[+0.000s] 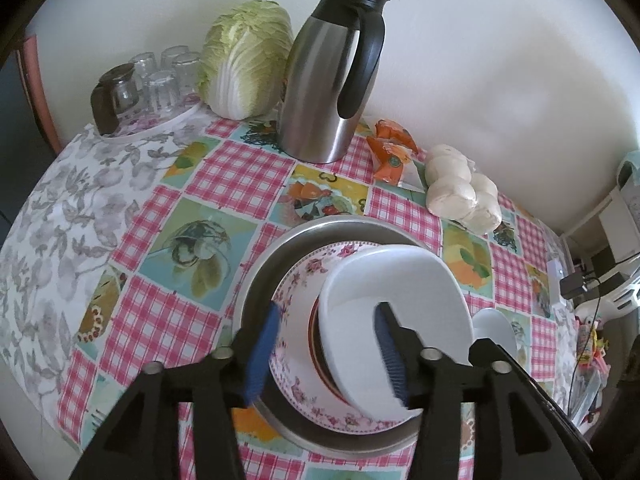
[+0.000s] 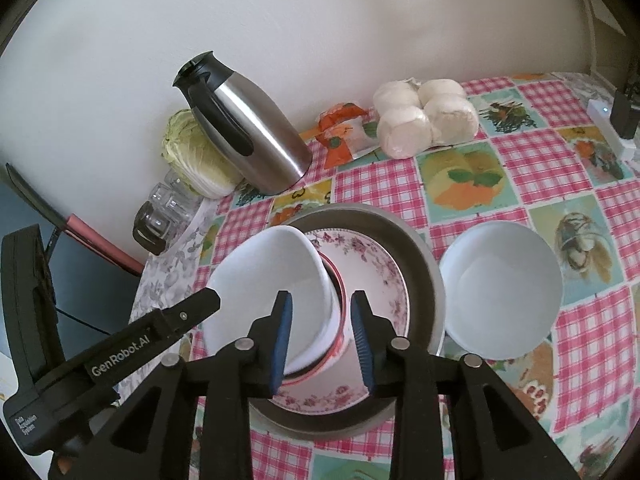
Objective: Organize plates and bowls
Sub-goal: 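Lower the white square bowl into the red-rimmed bowl in the basin, then open both tools to release the square bowl and pull back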
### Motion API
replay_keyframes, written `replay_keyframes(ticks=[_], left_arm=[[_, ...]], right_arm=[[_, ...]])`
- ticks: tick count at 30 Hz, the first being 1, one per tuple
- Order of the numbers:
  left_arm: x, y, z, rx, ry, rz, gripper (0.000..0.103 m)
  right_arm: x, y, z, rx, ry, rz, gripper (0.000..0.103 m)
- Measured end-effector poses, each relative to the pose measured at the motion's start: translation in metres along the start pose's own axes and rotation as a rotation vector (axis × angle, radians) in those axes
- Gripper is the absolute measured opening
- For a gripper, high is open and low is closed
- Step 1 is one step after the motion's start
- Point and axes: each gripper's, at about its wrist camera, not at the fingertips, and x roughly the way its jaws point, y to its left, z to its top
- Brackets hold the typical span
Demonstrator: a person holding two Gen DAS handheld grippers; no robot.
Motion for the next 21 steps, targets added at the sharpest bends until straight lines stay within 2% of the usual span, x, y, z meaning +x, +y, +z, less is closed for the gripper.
replay_keyframes(ticks=[3, 4, 5, 8, 11, 15, 18, 21], left_arm=[[-0.006, -0.002, -0.003, 0.009, -0.008, 0.012, 0.062], [-0.009, -0.003, -0.005, 0.014, -0.012, 0.023, 0.066], [-0.01, -0.003, -0.006, 0.017, -0.014, 0.031, 0.071], [-0.012, -0.003, -0.011, 0.022, -0.015, 0.054, 0.076], [-0.013, 0.001, -0.017, 0.013, -0.01, 0.064, 0.083], [-0.016, 0.009, -0.025, -0.002, -0.013, 0.079, 0.092], [-0.019, 0.014, -0.029, -0.01, -0.028, 0.088, 0.102], [-0.022, 0.018, -0.033, -0.007, -0.047, 0.109, 0.103]], right_arm=[[-0.008, -0.001, -0.003, -0.005, -0.012, -0.007, 0.04], [-0.011, -0.001, -0.004, -0.009, -0.017, -0.01, 0.043], [-0.014, -0.001, -0.005, -0.011, -0.02, -0.013, 0.048], [-0.021, -0.002, -0.01, -0.013, -0.033, -0.023, 0.062], [-0.026, -0.001, -0.015, -0.027, -0.04, -0.031, 0.069], [-0.031, 0.001, -0.022, -0.058, -0.046, -0.052, 0.073], [-0.036, 0.002, -0.027, -0.075, -0.056, -0.064, 0.083], [-0.039, 0.003, -0.032, -0.092, -0.059, -0.072, 0.084]])
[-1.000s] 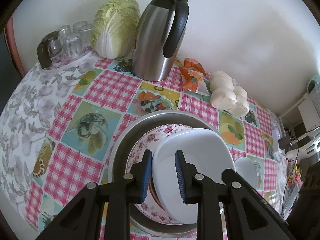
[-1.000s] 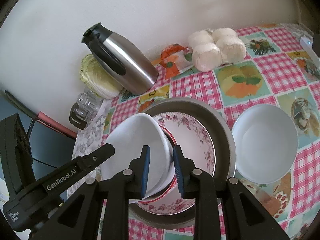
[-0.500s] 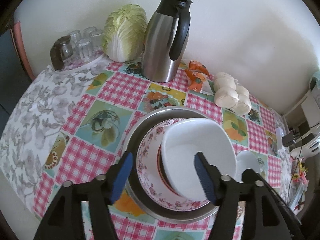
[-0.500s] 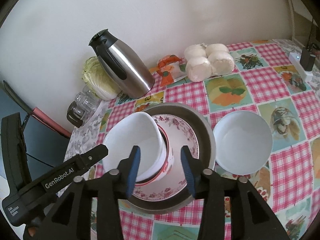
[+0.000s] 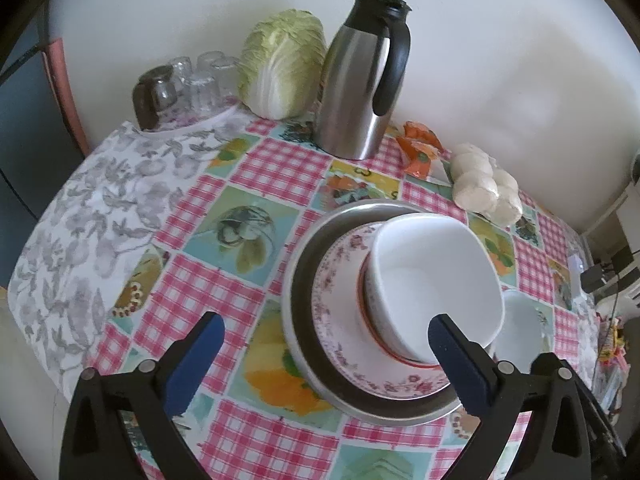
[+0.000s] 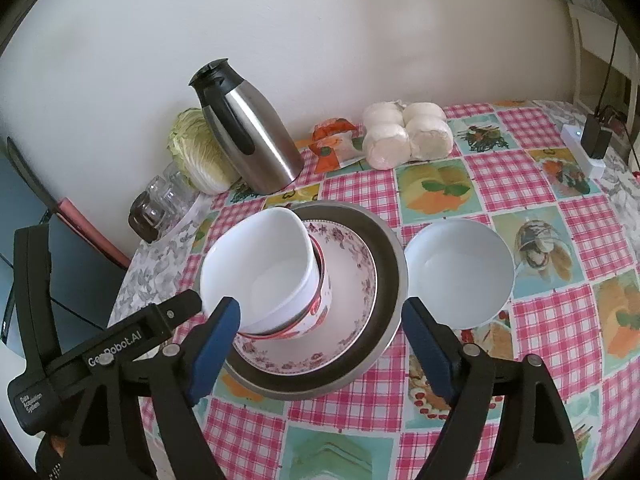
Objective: Organize plates and bowls
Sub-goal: 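Open both tools to release the square bowl and pull back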
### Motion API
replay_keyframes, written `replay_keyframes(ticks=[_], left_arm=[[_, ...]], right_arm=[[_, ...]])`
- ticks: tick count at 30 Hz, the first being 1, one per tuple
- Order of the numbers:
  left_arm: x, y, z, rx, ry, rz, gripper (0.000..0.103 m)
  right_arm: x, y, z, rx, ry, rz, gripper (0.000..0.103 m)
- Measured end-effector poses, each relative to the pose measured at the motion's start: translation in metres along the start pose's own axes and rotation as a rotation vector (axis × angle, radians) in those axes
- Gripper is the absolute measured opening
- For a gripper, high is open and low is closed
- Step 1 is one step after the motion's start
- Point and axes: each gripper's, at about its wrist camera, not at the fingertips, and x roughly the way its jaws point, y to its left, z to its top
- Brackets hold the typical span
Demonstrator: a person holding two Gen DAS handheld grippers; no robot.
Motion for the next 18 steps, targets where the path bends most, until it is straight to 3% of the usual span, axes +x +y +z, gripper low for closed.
replay_keyframes(ticks=[9, 11, 18], left_arm=[[-0.003, 0.01, -0.011, -0.026, -0.006, 0.009, 0.103], [-0.003, 0.01, -0.014, -0.023, -0.003, 0.018, 0.103], [-0.005, 0.014, -0.02, -0.041, -0.023, 0.048, 0.103]], right_arm=[[-0.003, -0.002, -0.011, -0.012, 0.016, -0.016, 0.086], [-0.004, -0.004, -0.013, -0.01, 0.017, -0.019, 0.097], [-0.009, -0.008, -0.015, -0.011, 0.013, -0.027, 0.098]])
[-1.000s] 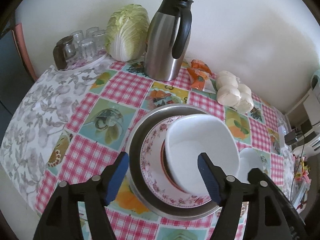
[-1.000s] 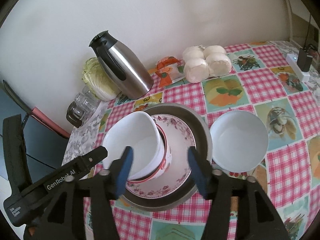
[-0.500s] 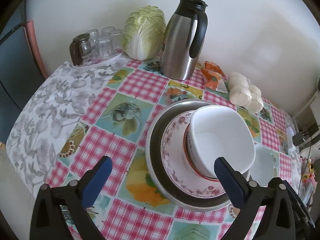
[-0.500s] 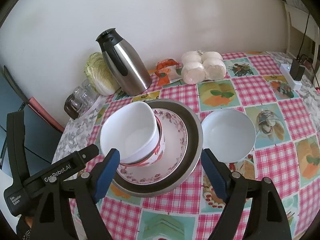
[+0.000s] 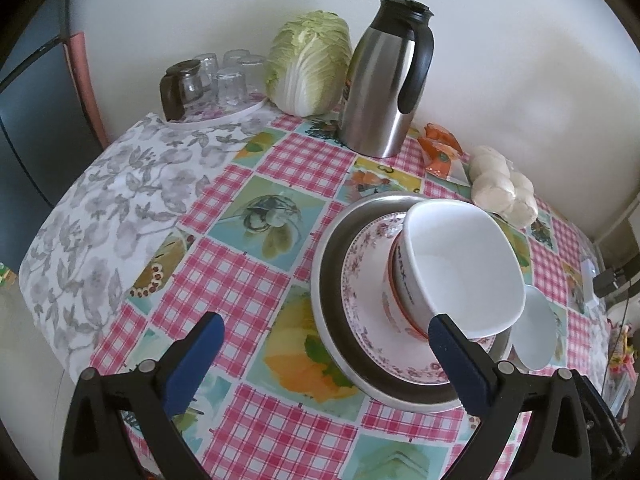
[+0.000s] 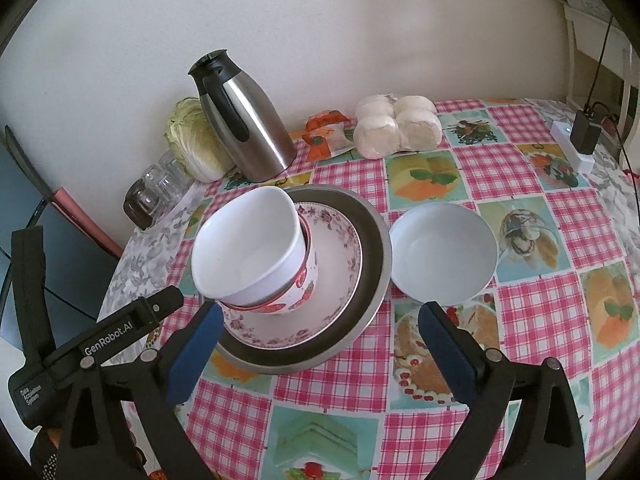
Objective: Organize plates and bowls
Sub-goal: 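Open both tools to release the square bowl and pull back, then move both tools toward the small white round bowl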
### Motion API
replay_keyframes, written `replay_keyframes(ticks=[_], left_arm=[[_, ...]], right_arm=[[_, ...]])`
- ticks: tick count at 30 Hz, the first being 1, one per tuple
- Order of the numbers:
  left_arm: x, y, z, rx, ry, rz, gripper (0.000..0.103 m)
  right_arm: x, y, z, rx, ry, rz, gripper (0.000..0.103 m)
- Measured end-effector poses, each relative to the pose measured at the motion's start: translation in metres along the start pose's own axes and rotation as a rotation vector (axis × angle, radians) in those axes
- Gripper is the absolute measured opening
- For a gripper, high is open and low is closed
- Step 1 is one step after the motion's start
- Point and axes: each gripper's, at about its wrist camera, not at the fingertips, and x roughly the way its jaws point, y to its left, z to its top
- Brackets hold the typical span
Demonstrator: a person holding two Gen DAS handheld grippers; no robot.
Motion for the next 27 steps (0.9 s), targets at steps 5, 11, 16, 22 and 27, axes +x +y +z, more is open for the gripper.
replay_keyframes(ticks=[5, 11, 16, 22, 27], left_arm=[[-0.003, 0.002, -0.003, -0.022, -0.019, -0.009, 0.103], [-0.011, -0.003, -0.002, -0.026, -0.068, -0.019, 0.103], [-0.019, -0.016, -0.002, 0.005, -0.12, -0.031, 0.103], [-0.028, -0.036, -0.004, 0.055, -0.162, -0.07, 0.103], [-0.04, -0.054, -0.006, 0.091, -0.196, -0.136, 0.103]], right_arm=[[-0.006, -0.004, 0.001, -0.003, -0.014, 0.004, 0.098], [-0.013, -0.019, 0.004, 0.019, -0.03, 0.031, 0.098], [-0.023, -0.04, 0.009, 0.042, -0.056, 0.008, 0.098], [-0.035, -0.071, 0.012, 0.073, -0.072, -0.02, 0.098], [-0.042, -0.097, 0.014, 0.105, -0.074, -0.061, 0.098]])
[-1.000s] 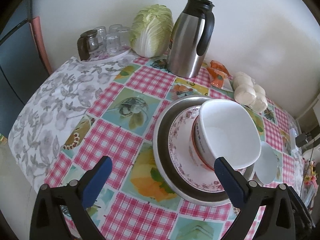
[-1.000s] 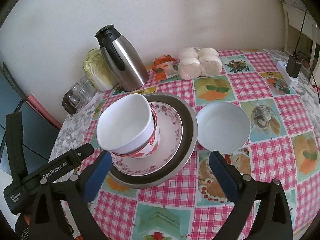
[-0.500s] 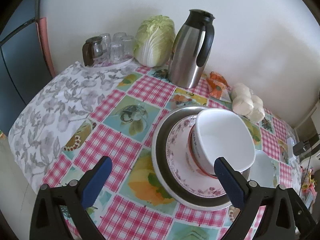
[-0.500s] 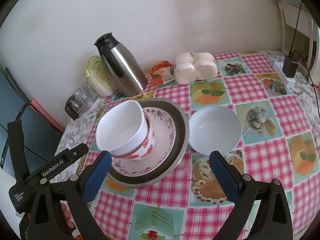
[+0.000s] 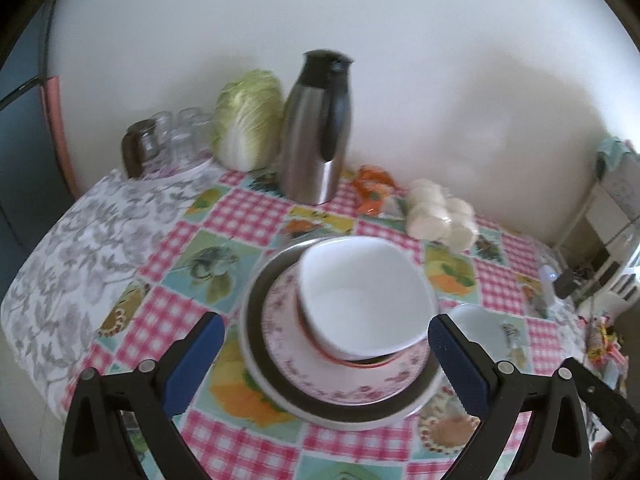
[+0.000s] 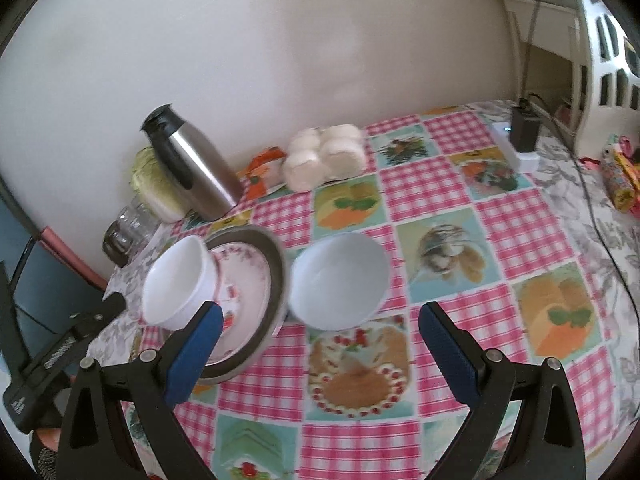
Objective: Organize plates and bowls
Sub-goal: 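Move both tools toward the small white round bowl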
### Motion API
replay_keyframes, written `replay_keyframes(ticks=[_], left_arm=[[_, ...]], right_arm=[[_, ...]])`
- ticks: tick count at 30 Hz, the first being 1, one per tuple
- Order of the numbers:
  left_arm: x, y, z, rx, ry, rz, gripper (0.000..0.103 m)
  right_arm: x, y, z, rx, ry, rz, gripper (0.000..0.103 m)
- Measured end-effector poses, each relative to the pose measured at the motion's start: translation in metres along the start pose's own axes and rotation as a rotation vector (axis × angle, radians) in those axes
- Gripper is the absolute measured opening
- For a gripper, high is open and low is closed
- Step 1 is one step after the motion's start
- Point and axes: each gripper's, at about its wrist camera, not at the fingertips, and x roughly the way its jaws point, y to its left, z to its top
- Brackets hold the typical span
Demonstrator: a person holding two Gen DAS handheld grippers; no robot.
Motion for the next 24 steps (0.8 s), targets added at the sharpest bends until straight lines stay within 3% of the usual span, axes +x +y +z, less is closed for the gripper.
replay_keyframes(ticks=[9, 16, 24], left_arm=[[0.0, -0.045, -0.009, 0.096, -0.008, -0.026, 0.103], [0.014, -0.085, -0.024, 0.172, 0.057, -0.036, 0.103], [0.035, -0.109, -0.037, 0.119, 0.191, -0.114, 0.102]], right_arm=[[-0.002, -0.037, 0.006, 0.037, -0.002, -0.068, 0.098], [0.008, -0.056, 0.009, 0.052, 0.019, -0.117, 0.098], [0.02, -0.079, 0.012, 0.095, 0.041, -0.136, 0.098]])
